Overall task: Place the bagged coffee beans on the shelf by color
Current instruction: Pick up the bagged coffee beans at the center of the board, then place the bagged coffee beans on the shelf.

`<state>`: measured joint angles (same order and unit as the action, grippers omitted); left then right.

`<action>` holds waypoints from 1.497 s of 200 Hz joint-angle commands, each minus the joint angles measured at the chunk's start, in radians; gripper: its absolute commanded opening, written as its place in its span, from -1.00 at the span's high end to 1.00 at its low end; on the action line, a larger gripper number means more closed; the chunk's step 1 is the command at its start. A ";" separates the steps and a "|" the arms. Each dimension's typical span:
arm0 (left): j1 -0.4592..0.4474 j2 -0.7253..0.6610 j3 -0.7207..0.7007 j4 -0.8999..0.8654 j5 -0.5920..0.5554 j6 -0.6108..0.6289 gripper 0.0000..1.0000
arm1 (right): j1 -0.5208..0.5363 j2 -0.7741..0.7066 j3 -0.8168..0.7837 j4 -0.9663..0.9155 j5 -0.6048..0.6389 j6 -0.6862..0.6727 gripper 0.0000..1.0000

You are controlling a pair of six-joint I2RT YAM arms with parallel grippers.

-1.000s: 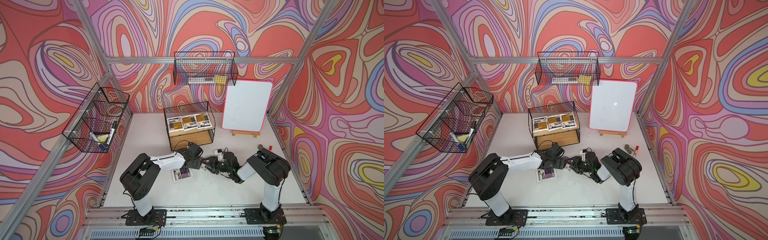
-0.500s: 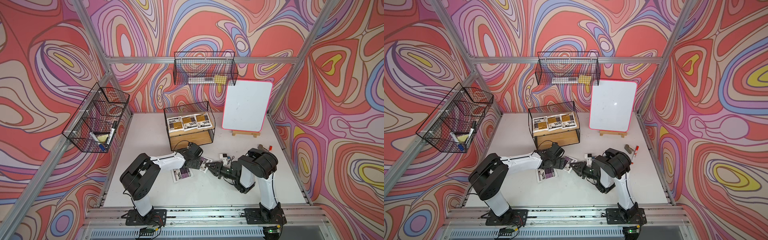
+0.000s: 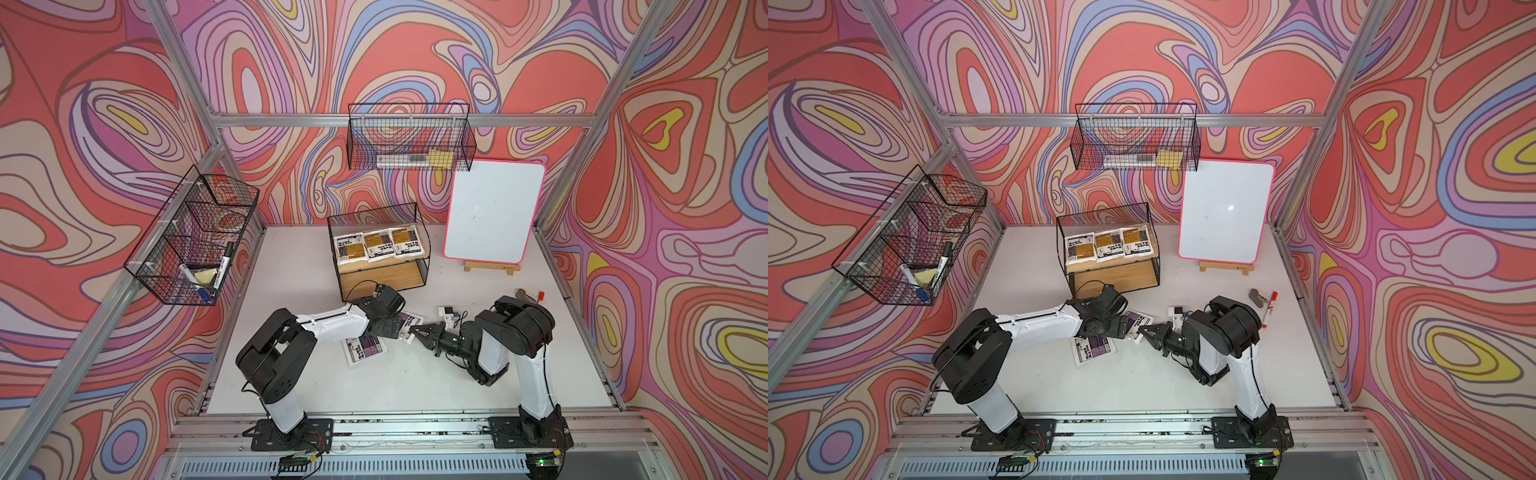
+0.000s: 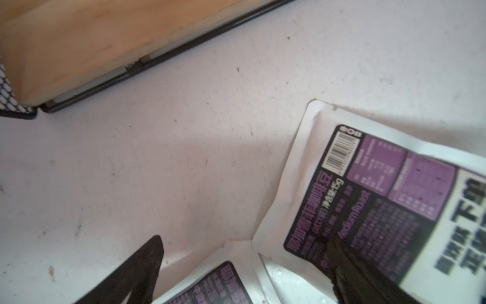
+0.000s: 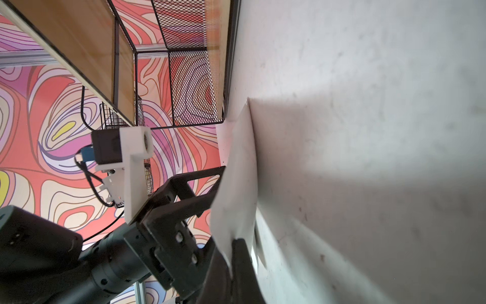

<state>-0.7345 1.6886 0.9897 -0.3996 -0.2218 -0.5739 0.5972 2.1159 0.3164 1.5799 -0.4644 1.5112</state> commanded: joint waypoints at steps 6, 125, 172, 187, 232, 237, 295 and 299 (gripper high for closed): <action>-0.007 -0.094 0.111 -0.091 -0.034 0.031 -0.98 | 0.003 0.047 -0.085 -0.092 0.068 0.077 1.00; 0.178 -0.421 0.137 -0.257 -0.095 0.001 -0.99 | 0.012 -0.338 0.090 -0.457 0.149 0.008 1.00; 0.239 -0.513 0.058 -0.278 -0.095 -0.040 -0.99 | 0.056 -0.351 0.260 -0.557 0.183 -0.009 1.00; 0.249 -0.528 0.043 -0.284 -0.105 -0.051 -0.98 | 0.068 -0.296 0.306 -0.552 0.202 -0.003 1.00; 0.277 -0.581 0.005 -0.298 -0.136 -0.090 -0.99 | 0.104 -0.159 0.414 -0.510 0.310 0.026 1.00; 0.280 -0.585 0.001 -0.298 -0.136 -0.092 -0.98 | 0.109 -0.144 0.428 -0.514 0.322 0.026 1.00; 0.291 -0.631 -0.049 -0.310 -0.144 -0.117 -0.98 | 0.135 -0.018 0.597 -0.572 0.420 -0.014 1.00; 0.292 -0.635 -0.055 -0.309 -0.143 -0.121 -0.98 | 0.136 -0.010 0.610 -0.585 0.426 -0.015 1.00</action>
<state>-0.4519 1.0813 0.9722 -0.6674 -0.3447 -0.6670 0.7277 2.0697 0.8661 1.0325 -0.1112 1.5288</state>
